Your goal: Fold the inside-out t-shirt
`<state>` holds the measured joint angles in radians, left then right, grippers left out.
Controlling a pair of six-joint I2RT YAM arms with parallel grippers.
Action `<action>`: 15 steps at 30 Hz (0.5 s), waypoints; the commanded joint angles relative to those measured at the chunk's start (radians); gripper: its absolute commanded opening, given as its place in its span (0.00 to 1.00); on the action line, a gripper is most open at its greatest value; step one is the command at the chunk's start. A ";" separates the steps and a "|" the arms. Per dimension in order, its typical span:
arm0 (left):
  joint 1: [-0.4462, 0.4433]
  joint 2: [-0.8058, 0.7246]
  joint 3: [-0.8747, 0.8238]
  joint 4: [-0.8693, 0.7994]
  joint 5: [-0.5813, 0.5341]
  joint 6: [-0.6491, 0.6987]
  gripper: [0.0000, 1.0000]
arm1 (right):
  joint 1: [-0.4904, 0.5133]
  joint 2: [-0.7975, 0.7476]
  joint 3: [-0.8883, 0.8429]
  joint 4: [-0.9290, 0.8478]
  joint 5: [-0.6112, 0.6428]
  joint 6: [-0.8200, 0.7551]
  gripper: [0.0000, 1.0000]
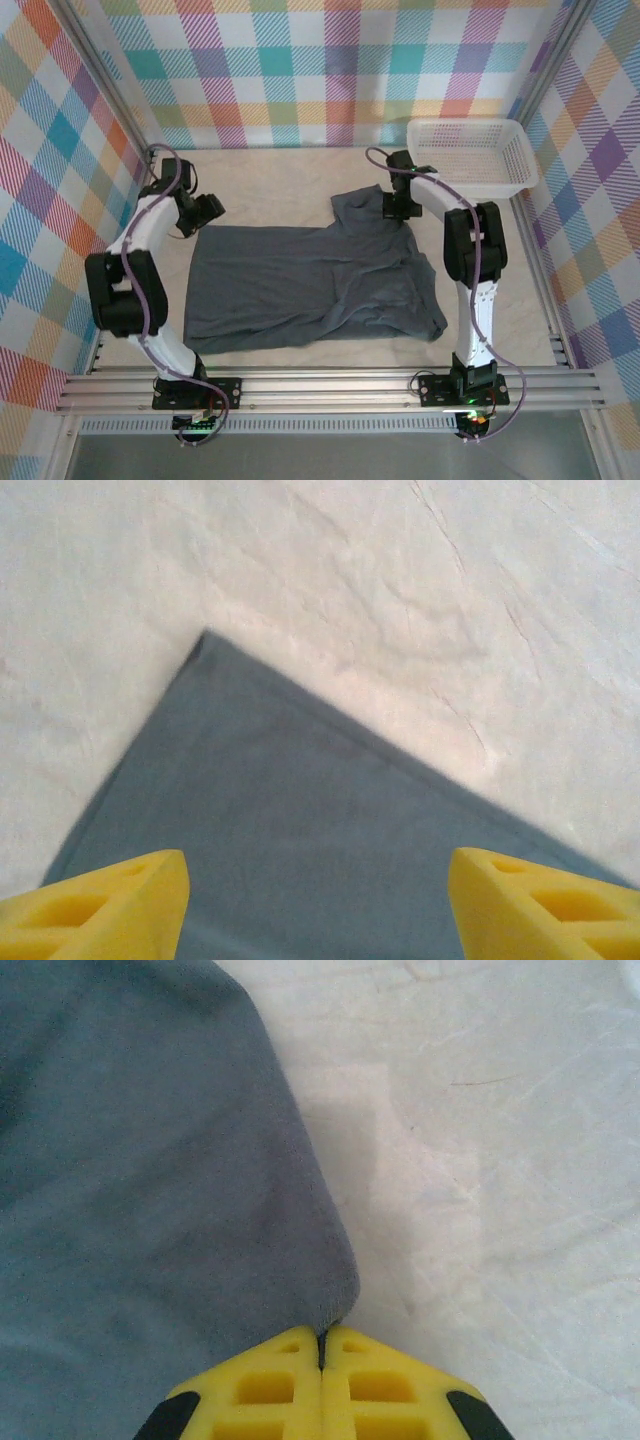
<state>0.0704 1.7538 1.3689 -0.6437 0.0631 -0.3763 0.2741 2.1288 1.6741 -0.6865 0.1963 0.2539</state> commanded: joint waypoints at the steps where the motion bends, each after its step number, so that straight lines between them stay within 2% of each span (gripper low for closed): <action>1: 0.016 0.114 0.083 -0.063 -0.057 0.006 0.69 | -0.001 -0.110 -0.036 0.026 -0.046 0.011 0.00; 5: 0.036 0.260 0.199 -0.115 -0.076 0.011 0.69 | -0.001 -0.142 -0.063 0.024 -0.080 0.015 0.00; 9: 0.061 0.345 0.275 -0.137 -0.049 0.040 0.69 | -0.001 -0.151 -0.065 0.016 -0.102 0.014 0.00; 15: 0.080 0.429 0.335 -0.185 -0.051 0.055 0.60 | -0.002 -0.152 -0.057 0.009 -0.115 0.013 0.00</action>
<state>0.1349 2.1540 1.6665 -0.7666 0.0135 -0.3443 0.2741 1.9919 1.6241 -0.6739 0.1074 0.2569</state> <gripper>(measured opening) 0.610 0.048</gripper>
